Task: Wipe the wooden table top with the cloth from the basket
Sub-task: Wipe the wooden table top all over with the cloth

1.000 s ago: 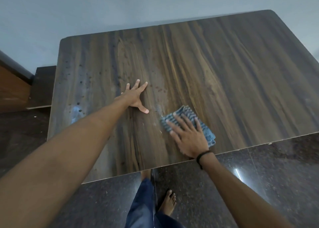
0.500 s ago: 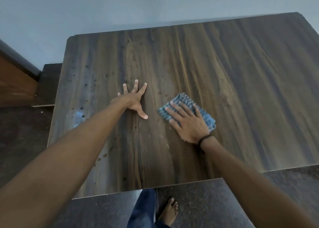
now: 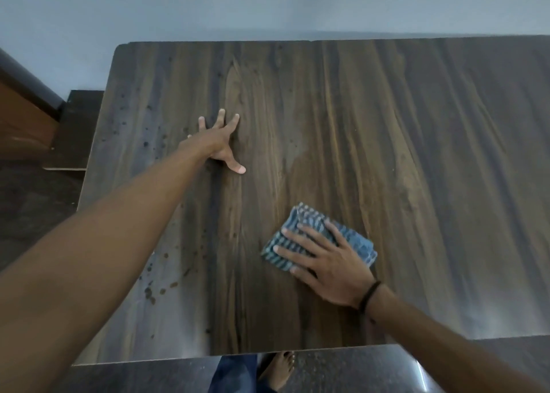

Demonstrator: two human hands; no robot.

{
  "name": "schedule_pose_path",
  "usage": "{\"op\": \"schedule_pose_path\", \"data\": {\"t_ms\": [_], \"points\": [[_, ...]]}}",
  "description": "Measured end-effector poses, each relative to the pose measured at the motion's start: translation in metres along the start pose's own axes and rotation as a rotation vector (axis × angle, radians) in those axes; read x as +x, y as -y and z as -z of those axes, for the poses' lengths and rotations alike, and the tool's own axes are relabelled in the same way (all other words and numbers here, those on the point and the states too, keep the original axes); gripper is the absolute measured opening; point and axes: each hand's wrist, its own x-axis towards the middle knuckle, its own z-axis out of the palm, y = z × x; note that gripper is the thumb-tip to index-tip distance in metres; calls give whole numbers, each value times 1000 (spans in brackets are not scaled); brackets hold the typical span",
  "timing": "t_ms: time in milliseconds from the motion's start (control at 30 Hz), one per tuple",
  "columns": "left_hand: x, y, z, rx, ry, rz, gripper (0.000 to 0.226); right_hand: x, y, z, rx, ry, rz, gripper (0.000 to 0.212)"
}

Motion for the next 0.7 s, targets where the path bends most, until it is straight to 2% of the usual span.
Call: {"op": "schedule_pose_path", "data": {"t_ms": [67, 200, 267, 333, 500, 600, 633, 700], "points": [[2, 0, -2, -7, 2, -4, 150, 44, -31, 17, -29, -54, -55, 51], [2, 2, 0, -38, -4, -14, 150, 143, -91, 61, 75, -139, -383, 52], [0, 4, 0, -42, -2, -17, 149, 166, -92, 69, 145, -135, -481, 52], [-3, 3, -2, -46, -6, -30, 148, 152, -67, 59, 101, -131, -441, 53], [0, 3, -2, -69, -12, -44, 148, 1, 40, -3, 6, -49, -64, 53], [1, 2, 0, -58, -1, -36, 148, -45, 42, -17, -52, 11, 90, 51], [1, 1, 0, -54, -3, -35, 148, -42, 36, -16, -78, 14, 94, 51], [0, 0, 1, -43, -7, -36, 148, -21, 29, -6, -42, -25, -81, 51]]}}
